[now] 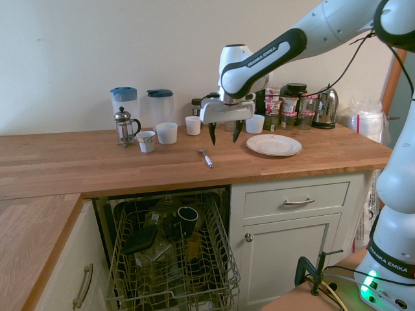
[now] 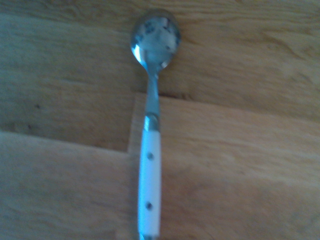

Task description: Put the spoon in the dishwasher

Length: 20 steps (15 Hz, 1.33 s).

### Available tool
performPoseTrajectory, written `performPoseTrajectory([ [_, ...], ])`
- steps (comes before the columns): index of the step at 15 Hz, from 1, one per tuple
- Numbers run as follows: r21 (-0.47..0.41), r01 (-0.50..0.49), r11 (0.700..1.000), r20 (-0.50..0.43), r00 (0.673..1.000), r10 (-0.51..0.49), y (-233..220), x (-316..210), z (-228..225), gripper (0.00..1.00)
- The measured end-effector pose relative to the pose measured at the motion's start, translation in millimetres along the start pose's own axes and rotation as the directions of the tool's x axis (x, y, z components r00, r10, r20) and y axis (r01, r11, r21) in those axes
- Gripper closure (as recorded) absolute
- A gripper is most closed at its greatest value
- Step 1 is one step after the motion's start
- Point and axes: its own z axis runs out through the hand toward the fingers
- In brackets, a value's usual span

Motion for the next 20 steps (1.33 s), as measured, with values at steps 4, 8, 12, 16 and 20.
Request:
performPoseTrajectory([
  [4, -0.001, -0.047, 0.999, -0.011, 0.999, 0.047, -59, 8, 38, 0.00],
  [8, -0.014, -0.107, 0.994, -0.019, 0.994, 0.107, -80, 26, 63, 0.00],
  [12, -0.031, -0.139, 0.990, 0.000, 0.990, 0.139, -84, 29, 81, 0.00],
  [16, -0.038, -0.160, 0.986, 0.009, 0.987, 0.161, -81, 36, 84, 1.00],
  [20, -0.044, -0.170, 0.985, 0.023, 0.985, 0.171, -79, 37, 90, 1.00],
])
